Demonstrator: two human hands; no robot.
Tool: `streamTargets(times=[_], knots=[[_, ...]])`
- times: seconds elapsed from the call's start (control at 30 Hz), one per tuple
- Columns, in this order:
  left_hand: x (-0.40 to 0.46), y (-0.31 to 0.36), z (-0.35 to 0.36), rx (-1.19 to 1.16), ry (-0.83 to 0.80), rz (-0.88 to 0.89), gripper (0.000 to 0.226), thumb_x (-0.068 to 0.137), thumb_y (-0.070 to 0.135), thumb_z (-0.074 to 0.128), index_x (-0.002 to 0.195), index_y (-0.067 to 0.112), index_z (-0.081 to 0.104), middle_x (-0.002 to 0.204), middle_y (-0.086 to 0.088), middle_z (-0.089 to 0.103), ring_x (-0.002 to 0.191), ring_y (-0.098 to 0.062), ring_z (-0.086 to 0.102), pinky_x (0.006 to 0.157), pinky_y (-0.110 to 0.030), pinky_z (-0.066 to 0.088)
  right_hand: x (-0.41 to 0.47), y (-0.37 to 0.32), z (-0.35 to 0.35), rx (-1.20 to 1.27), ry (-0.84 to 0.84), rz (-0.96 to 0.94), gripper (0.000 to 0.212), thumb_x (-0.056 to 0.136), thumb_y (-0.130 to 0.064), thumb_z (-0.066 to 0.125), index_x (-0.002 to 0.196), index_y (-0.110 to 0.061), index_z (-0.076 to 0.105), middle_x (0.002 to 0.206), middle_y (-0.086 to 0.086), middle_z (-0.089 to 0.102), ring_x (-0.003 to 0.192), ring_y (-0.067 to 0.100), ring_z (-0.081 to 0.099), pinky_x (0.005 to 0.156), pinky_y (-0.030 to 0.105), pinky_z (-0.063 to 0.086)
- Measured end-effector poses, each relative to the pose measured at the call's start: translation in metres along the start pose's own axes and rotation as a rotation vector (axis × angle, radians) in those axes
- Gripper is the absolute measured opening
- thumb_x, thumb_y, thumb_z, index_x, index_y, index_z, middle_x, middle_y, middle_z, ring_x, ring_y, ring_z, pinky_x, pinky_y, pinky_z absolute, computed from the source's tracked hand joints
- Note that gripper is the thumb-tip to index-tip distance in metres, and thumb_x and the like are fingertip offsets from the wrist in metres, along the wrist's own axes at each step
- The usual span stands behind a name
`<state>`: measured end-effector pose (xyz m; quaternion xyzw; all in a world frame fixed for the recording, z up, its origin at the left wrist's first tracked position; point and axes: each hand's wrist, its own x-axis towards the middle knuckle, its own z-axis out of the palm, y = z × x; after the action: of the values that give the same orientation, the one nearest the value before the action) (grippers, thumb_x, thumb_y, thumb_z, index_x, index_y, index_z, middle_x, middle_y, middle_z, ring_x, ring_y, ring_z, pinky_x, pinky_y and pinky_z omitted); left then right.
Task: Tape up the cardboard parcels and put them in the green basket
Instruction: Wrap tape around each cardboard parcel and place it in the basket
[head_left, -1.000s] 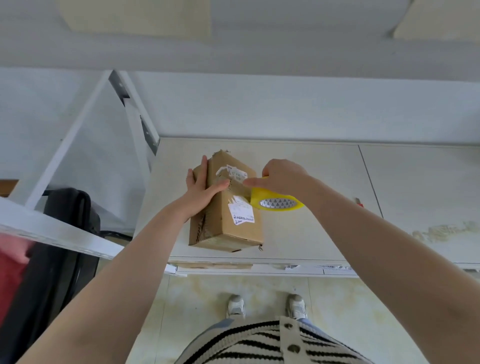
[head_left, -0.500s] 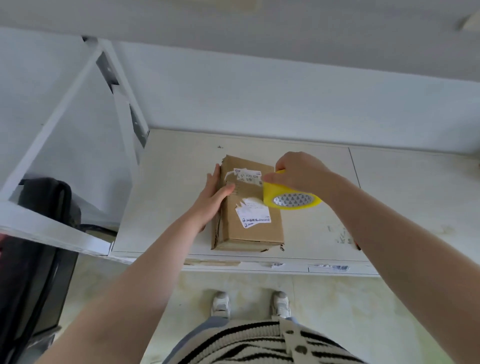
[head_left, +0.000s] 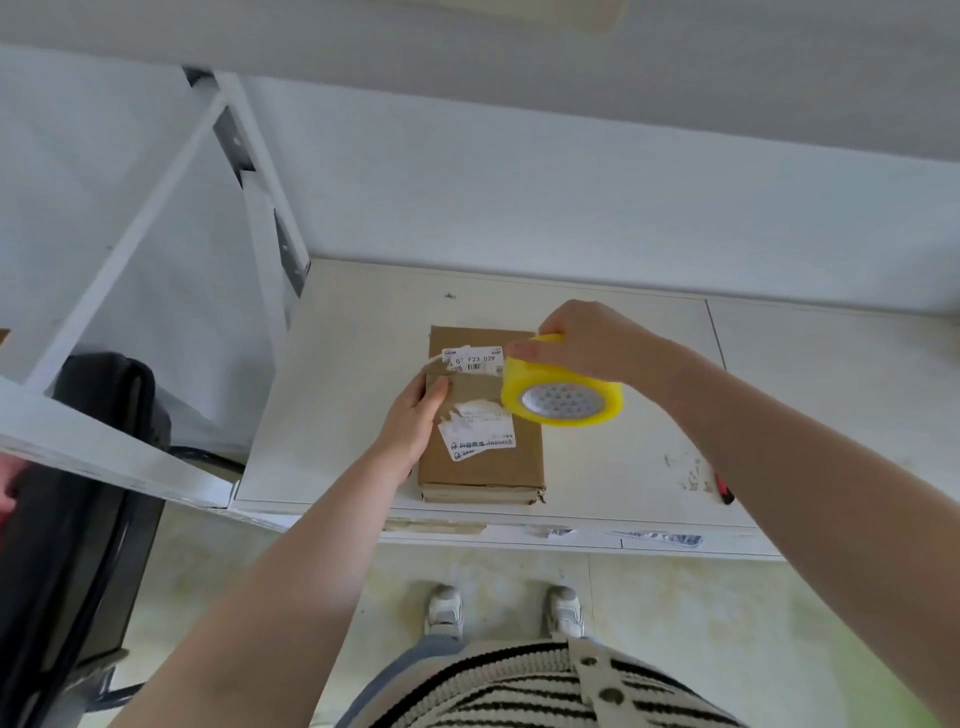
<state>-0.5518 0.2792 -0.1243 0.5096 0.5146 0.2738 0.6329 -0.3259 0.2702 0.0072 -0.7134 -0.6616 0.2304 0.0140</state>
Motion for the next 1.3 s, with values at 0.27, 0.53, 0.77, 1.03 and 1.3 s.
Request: streamTargets(times=[0.27, 0.53, 0.77, 1.03, 1.3], knots=[[-0.003, 0.001, 0.011, 0.111, -0.024, 0.038, 0.027, 0.106, 0.034, 0.040, 0.127, 0.028, 0.055, 0.109, 0.019, 0.068, 0.090, 0.013, 0.064, 0.069, -0.001, 0.044, -0.008, 0.064, 0.028, -0.034, -0.015, 0.173, 0.062, 0.074, -0.072, 0.063, 0.047, -0.020, 0.044, 0.051, -0.005, 0.044, 0.054, 0.017, 0.047, 0.052, 0.028, 0.031], [0.001, 0.003, 0.009, 0.239, -0.034, -0.012, 0.035, 0.106, 0.037, 0.035, 0.133, 0.024, 0.053, 0.105, 0.014, 0.068, 0.087, 0.007, 0.064, 0.064, -0.004, 0.044, 0.003, 0.080, 0.061, 0.039, -0.101, 0.242, 0.056, 0.077, -0.070, 0.061, 0.054, -0.020, 0.054, 0.056, -0.003, 0.053, 0.057, 0.015, 0.053, 0.054, 0.028, 0.035], [0.001, 0.011, 0.011, 0.602, -0.044, 0.020, 0.052, 0.106, 0.042, 0.025, 0.149, 0.014, 0.034, 0.117, -0.001, 0.065, 0.112, -0.024, 0.062, 0.085, -0.026, 0.049, 0.009, 0.077, 0.067, 0.042, -0.152, 0.245, 0.055, 0.081, -0.068, 0.060, 0.055, -0.020, 0.052, 0.055, -0.003, 0.051, 0.055, 0.014, 0.050, 0.053, 0.028, 0.034], [0.002, 0.036, 0.067, 1.164, 0.153, 0.296, 0.071, 0.105, 0.039, 0.026, 0.155, 0.007, -0.013, 0.163, -0.014, -0.019, 0.151, -0.029, -0.015, 0.121, -0.046, -0.010, 0.004, 0.075, 0.072, 0.029, -0.116, 0.261, 0.056, 0.082, -0.070, 0.057, 0.058, -0.020, 0.053, 0.057, -0.003, 0.053, 0.057, 0.015, 0.052, 0.054, 0.029, 0.036], [0.010, 0.034, 0.072, 1.196, 0.115, 0.075, 0.110, 0.063, 0.093, -0.006, 0.154, 0.032, -0.021, 0.162, -0.005, -0.026, 0.150, -0.029, -0.021, 0.114, -0.065, -0.006, -0.002, 0.072, 0.053, 0.081, -0.117, 0.140, 0.062, 0.087, -0.070, 0.046, 0.057, -0.015, 0.044, 0.055, -0.002, 0.043, 0.053, 0.016, 0.043, 0.054, 0.030, 0.032]])
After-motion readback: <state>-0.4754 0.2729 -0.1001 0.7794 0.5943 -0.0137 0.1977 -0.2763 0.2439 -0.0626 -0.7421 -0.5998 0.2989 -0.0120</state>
